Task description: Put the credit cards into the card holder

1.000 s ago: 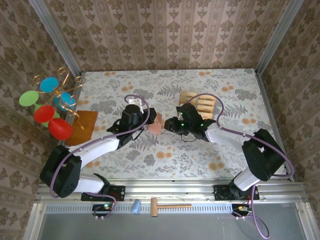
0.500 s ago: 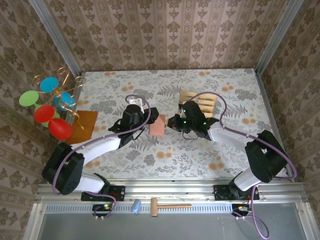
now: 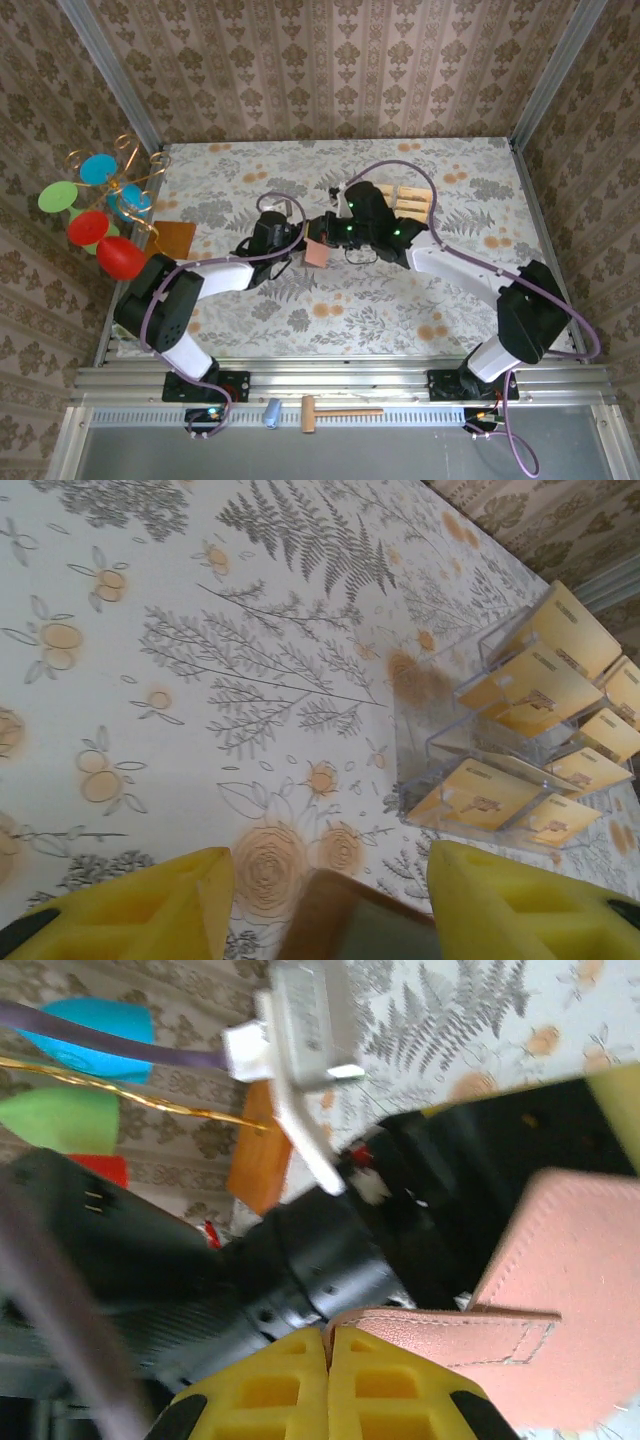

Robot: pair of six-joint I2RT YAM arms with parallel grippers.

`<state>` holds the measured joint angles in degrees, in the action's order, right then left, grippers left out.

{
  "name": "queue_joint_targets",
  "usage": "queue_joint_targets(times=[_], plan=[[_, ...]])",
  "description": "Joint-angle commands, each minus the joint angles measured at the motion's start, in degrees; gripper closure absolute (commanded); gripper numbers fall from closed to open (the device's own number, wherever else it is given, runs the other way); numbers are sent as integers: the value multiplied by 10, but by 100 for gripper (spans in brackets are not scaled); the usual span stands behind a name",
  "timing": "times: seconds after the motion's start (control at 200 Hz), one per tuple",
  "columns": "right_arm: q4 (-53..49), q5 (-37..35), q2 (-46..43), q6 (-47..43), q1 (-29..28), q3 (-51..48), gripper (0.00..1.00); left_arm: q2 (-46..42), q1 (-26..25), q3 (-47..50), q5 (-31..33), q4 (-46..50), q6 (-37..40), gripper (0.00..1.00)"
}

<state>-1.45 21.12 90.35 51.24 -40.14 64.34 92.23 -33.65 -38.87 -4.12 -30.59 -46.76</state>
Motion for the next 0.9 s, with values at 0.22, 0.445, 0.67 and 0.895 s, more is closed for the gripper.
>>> queue_joint_targets(times=[0.22,0.445,0.67,0.895], plan=[[42,48,24,-26,13,-61,100,-75,37,92,-11,6,6,44],[42,101,33,-57,46,-71,100,-145,42,116,-6,77,33,42],[52,122,38,-66,66,-94,100,-157,30,105,1,140,67,42],[69,121,31,-68,88,-133,100,-115,-4,57,41,227,114,42]])
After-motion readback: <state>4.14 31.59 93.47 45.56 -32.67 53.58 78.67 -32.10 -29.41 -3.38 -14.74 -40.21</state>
